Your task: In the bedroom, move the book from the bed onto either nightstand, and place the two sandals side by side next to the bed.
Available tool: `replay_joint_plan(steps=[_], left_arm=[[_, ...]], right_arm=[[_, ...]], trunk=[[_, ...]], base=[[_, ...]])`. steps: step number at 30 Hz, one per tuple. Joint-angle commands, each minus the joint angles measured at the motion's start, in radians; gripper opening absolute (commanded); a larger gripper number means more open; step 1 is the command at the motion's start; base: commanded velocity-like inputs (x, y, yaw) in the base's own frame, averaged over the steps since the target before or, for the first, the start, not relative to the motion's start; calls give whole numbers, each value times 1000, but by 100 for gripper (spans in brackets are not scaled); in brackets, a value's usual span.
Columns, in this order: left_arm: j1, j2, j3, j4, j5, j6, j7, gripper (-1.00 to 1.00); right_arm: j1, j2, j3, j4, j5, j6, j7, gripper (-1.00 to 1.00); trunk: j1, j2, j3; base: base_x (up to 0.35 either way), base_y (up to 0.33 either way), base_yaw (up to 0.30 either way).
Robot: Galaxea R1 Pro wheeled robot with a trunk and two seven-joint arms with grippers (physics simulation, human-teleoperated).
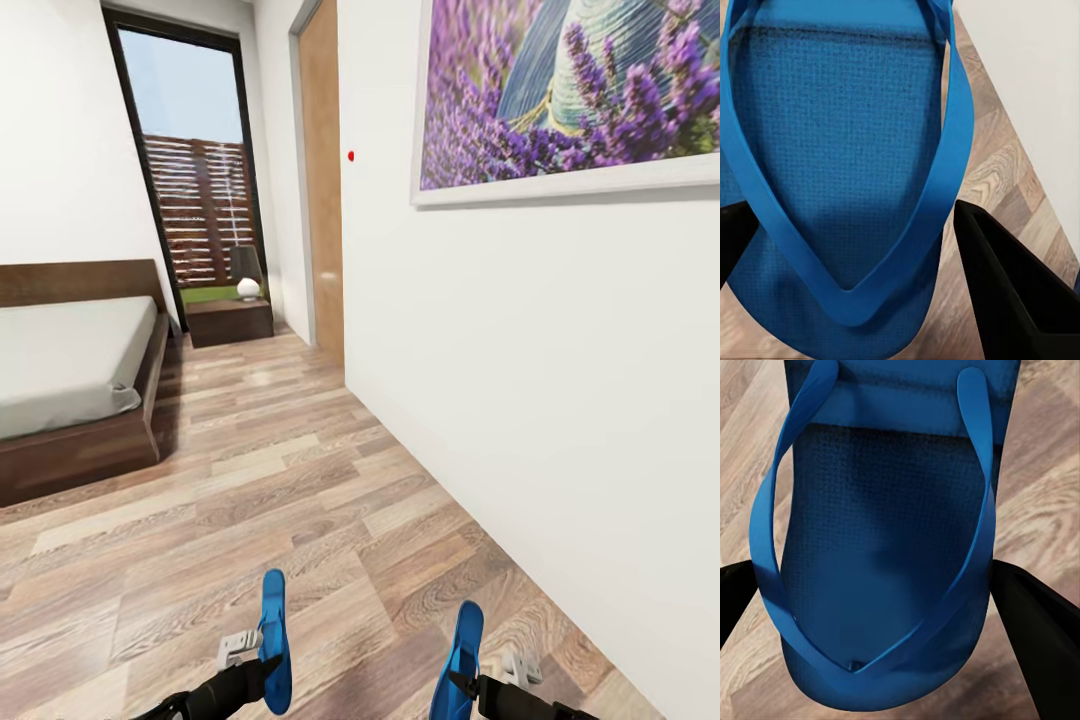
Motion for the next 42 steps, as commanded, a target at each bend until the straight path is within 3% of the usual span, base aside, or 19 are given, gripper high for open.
replay_joint_plan(steps=[1, 42], left_arm=[[-1, 1, -4, 1, 7, -3, -3, -100], [-1, 1, -4, 1, 7, -3, -3, -100]], right_arm=[[0, 0, -1, -1, -8, 8, 3, -100], [0, 0, -1, -1, -8, 8, 4, -100]], trunk=[[0, 0, -3], [0, 0, -67]], base=[[0, 0, 0], [0, 0, 0]])
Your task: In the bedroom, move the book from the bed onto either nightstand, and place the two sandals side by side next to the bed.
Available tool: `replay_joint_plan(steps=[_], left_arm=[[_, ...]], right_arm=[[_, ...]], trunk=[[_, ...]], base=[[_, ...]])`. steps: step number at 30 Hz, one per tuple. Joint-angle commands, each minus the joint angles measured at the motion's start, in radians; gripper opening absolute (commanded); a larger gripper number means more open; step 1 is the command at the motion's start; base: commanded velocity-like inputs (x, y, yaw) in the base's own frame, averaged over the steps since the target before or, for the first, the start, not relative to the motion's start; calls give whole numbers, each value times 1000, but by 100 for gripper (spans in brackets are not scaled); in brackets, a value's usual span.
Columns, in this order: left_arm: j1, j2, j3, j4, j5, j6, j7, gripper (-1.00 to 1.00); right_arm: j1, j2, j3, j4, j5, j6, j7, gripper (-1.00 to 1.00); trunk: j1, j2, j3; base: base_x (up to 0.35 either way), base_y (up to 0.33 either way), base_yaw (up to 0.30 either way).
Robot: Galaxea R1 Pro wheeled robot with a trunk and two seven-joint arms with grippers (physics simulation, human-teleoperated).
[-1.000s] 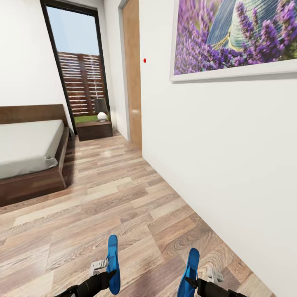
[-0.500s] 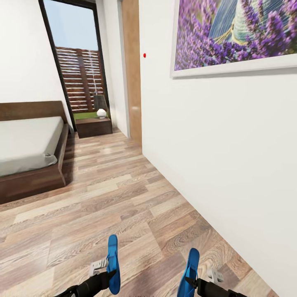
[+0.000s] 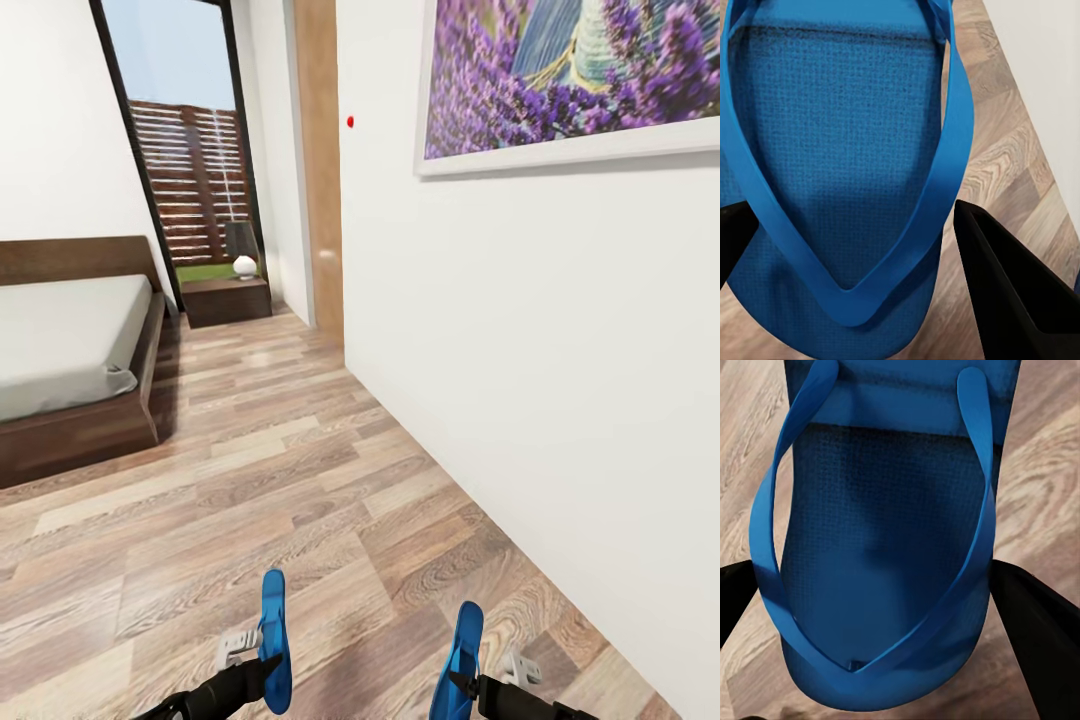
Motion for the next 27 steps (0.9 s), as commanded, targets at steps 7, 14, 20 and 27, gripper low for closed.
replay_joint_plan(steps=[7, 14, 20, 27], left_arm=[[-1, 1, -4, 1, 7, -3, -3, -100], [0, 1, -4, 1, 7, -3, -4, -100], [0, 1, -4, 1, 7, -3, -3, -100], [-1, -5, -4, 1, 7, -3, -3, -100]], right_arm=[[0, 0, -1, -1, -9, 8, 3, -100], [0, 0, -1, -1, -8, 8, 3, -100], [0, 0, -1, -1, -8, 8, 3, -100], [0, 0, -2, -1, -9, 8, 6, -100]], trunk=[[0, 0, -12], [0, 0, -23], [0, 0, -32], [0, 0, -35]], base=[[0, 0, 0], [0, 0, 0], [0, 0, 0], [0, 0, 0]])
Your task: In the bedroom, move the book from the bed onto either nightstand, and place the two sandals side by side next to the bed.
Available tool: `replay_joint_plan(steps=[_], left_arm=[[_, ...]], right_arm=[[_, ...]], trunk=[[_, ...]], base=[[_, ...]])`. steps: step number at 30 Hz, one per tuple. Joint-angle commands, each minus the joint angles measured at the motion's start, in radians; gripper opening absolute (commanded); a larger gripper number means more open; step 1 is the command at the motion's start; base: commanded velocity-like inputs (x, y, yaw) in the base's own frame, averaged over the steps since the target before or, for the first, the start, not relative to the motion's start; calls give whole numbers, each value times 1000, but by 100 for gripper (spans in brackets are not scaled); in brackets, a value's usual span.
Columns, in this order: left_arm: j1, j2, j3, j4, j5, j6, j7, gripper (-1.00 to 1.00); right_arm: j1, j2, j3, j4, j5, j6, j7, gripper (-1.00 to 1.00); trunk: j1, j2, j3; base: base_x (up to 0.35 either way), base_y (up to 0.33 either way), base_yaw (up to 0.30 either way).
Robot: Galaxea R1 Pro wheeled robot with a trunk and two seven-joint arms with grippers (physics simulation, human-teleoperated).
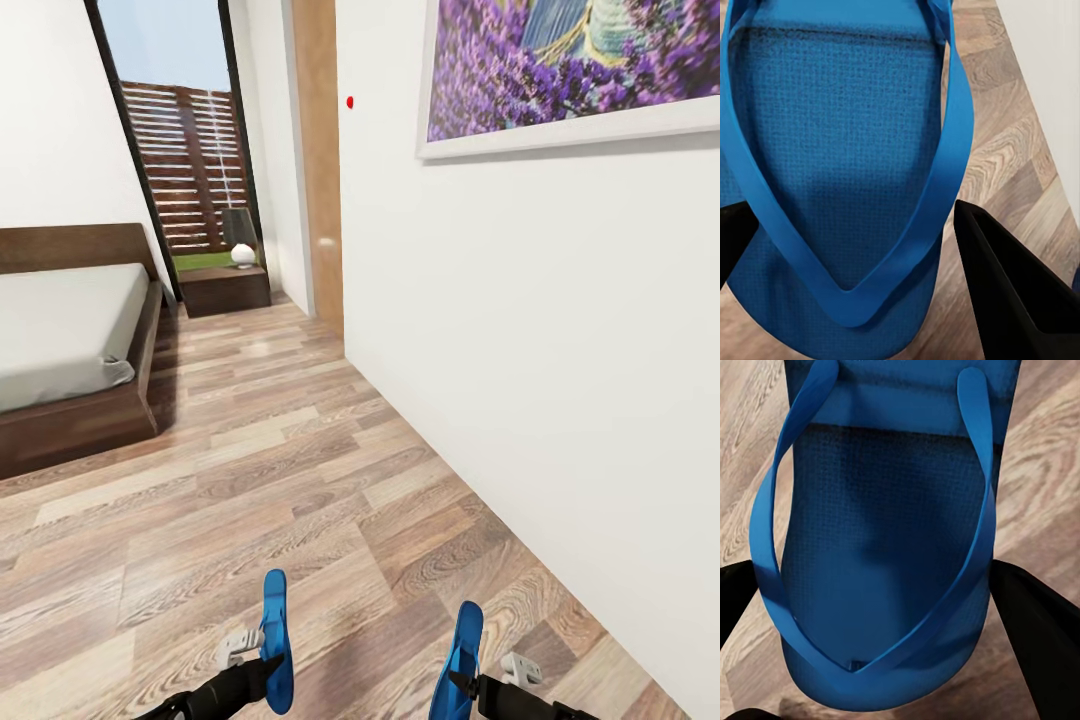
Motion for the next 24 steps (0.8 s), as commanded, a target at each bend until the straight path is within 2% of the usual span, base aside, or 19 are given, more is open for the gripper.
replay_joint_plan(steps=[1, 24], left_arm=[[0, 1, -4, 1, 7, -3, -3, -100], [-1, 1, -3, 1, 8, -3, -3, -100]], right_arm=[[0, 0, -1, -1, -8, 8, 3, -100], [0, 0, 0, -1, -8, 7, 1, -100]], trunk=[[0, 0, -1], [0, 0, -21]], base=[[0, 0, 0], [8, 0, 0]])
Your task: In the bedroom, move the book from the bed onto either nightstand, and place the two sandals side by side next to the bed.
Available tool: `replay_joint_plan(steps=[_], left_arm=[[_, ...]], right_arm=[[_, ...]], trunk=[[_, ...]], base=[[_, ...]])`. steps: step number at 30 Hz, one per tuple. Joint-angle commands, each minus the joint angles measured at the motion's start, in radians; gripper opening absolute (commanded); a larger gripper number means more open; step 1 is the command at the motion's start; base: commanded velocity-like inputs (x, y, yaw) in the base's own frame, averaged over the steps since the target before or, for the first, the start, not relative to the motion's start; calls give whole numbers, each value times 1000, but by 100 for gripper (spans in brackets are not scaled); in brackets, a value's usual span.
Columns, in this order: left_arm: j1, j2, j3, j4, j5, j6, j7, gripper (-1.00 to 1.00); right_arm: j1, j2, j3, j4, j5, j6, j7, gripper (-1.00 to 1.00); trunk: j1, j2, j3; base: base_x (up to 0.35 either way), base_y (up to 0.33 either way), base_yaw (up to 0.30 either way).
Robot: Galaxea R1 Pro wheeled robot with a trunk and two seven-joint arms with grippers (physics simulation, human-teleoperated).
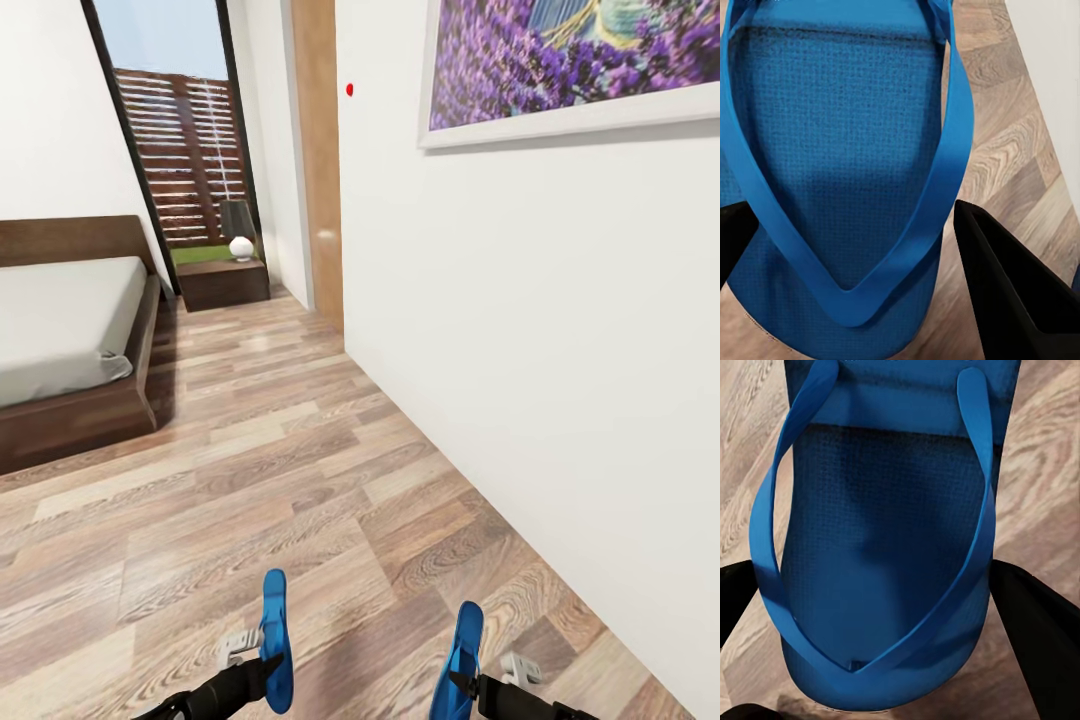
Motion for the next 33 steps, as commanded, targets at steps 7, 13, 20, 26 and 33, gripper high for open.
replay_joint_plan(steps=[7, 13, 20, 26, 33], left_arm=[[-1, 5, -2, 1, 8, -3, -3, -100], [-1, 5, -4, 1, 8, -3, -3, -100], [-1, 5, -4, 1, 8, -1, -4, -100], [-1, 5, -4, 1, 8, -1, -4, -100], [-1, 3, -4, 1, 8, -1, -4, -100]], right_arm=[[0, 0, -1, -1, -7, 9, 4, -100], [0, 0, -1, -1, -8, 9, 4, -100], [0, 0, -1, -1, -8, 8, 4, -100], [0, 0, -1, -1, -7, 8, 3, -100], [0, 0, -1, -1, -7, 8, 3, -100]], trunk=[[0, 0, -1], [0, 0, -1], [0, 0, -1], [0, 0, -1], [0, 0, -1]], base=[[281, 0, 0], [328, 0, 11], [270, 0, 197], [42, 0, 241], [7, 0, 217]])
